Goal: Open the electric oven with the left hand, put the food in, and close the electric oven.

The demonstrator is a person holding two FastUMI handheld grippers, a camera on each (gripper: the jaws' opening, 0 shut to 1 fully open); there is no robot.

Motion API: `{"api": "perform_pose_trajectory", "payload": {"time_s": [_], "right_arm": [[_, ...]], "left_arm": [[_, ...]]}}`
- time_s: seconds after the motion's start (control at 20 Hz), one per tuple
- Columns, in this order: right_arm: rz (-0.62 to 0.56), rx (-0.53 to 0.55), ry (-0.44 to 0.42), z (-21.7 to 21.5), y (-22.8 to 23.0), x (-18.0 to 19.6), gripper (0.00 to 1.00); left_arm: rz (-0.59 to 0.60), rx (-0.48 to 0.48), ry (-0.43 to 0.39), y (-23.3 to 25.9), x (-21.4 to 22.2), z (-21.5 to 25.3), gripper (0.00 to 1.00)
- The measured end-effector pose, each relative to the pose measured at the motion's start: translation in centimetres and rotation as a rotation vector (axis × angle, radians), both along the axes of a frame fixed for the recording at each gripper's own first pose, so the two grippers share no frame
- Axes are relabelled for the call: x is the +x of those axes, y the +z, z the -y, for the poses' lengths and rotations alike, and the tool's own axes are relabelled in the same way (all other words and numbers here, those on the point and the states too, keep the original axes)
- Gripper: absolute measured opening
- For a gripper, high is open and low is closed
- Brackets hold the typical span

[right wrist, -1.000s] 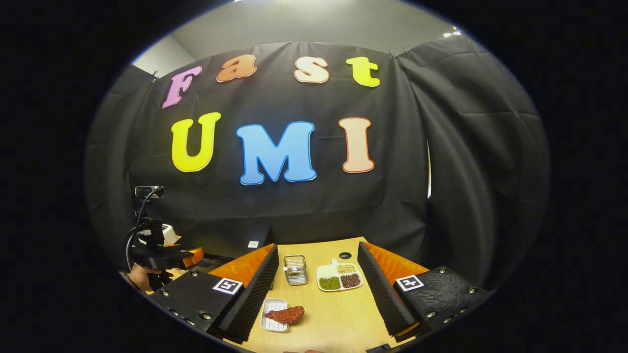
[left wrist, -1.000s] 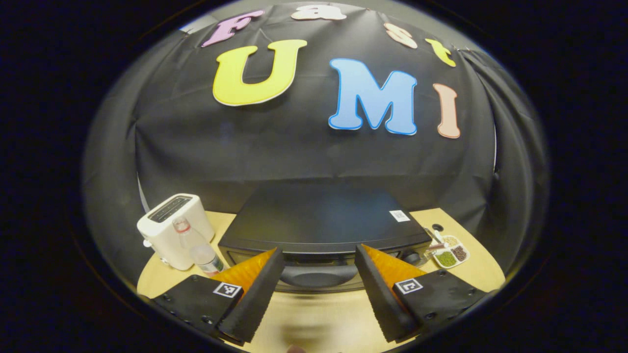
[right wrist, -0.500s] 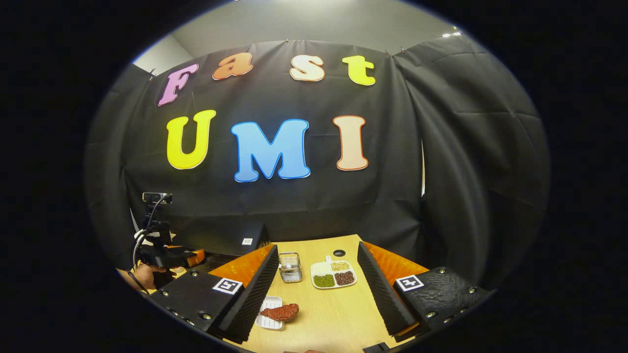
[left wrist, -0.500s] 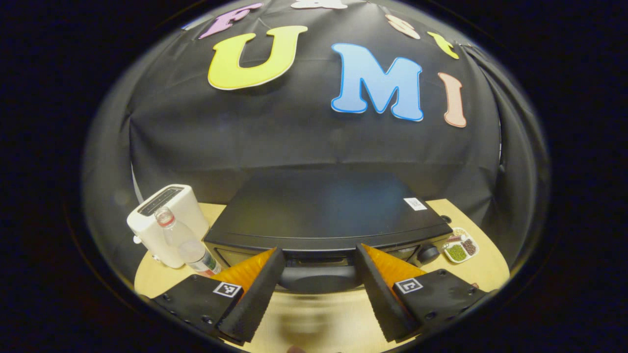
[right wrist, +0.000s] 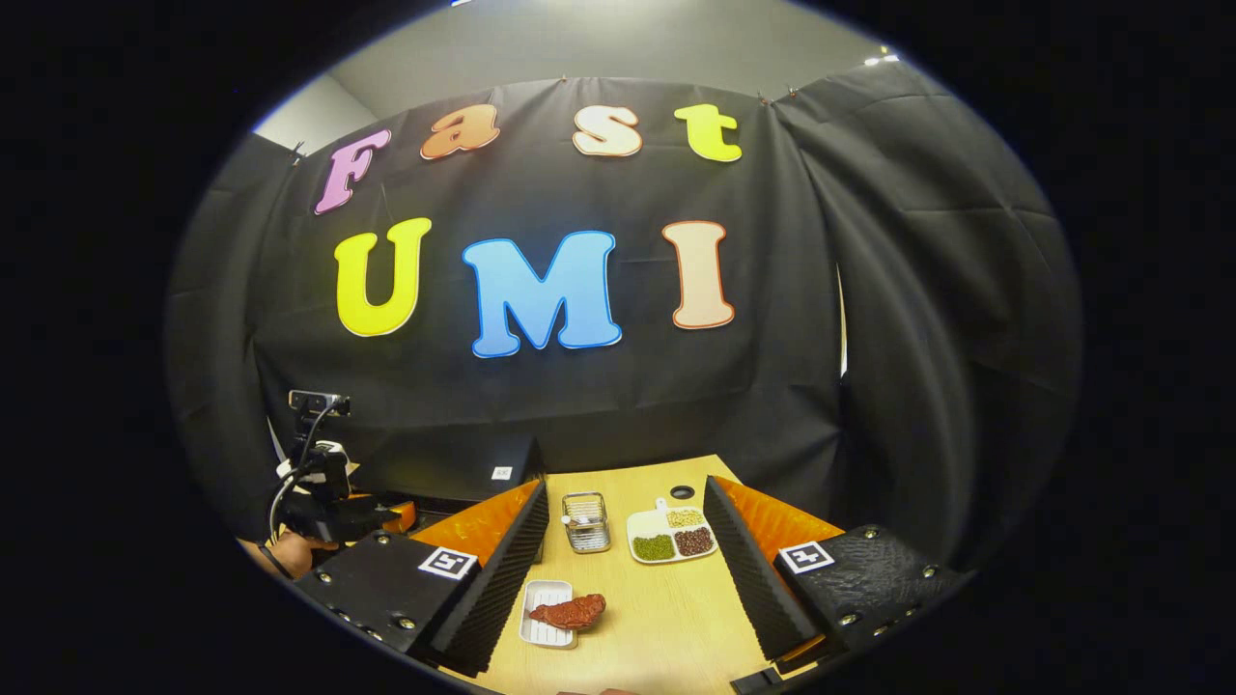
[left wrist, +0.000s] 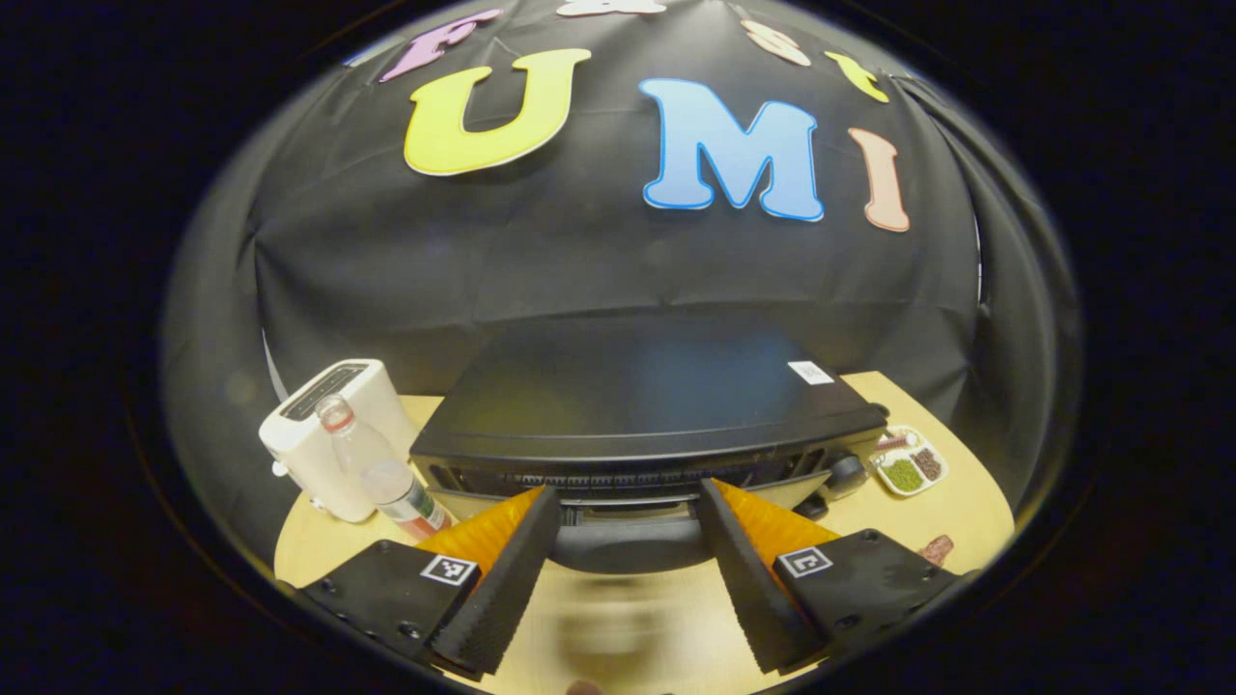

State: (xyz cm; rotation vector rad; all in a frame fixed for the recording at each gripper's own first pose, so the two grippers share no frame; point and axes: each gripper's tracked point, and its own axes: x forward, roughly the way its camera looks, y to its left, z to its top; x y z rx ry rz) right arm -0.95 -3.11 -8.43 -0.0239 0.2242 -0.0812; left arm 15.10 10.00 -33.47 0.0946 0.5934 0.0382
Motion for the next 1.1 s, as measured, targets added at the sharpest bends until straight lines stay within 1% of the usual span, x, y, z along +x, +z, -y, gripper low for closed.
{"api": "perform_pose_trajectory", "payload": {"time_s": [0.3,0.35,0.4,0.55,0.7,0.95,1.1], "right_arm": [[0.003,-0.002,0.027,-0.8,0.3,-0.1,0.98],[0.004,-0.005,0.030,-0.8,0.4,-0.2,0.98],[0.005,-0.008,0.032,-0.9,0.4,-0.2,0.98],[-0.001,-0.015,0.036,-1.0,0.4,-0.7,0.98],[-0.003,-0.026,0.036,-0.9,0.4,-1.0,0.98],[-0.005,-0.036,0.031,-0.7,0.4,-1.5,0.98],[-0.014,-0.043,0.032,-0.7,0.1,-1.8,0.98]], "left_arm": [[-0.028,-0.005,-0.006,-0.9,-2.7,0.3,0.97],[-0.034,-0.007,-0.003,-1.1,-3.1,0.3,0.94],[-0.038,-0.011,0.000,-1.3,-3.4,0.3,0.97],[-0.055,-0.030,0.014,-2.1,-4.7,0.3,0.97],[-0.057,-0.019,0.009,-2.6,-5.5,0.4,0.97],[-0.072,-0.022,0.023,-3.8,-7.0,0.4,0.97],[-0.091,-0.003,0.017,-5.0,-8.5,0.5,0.97]]}}
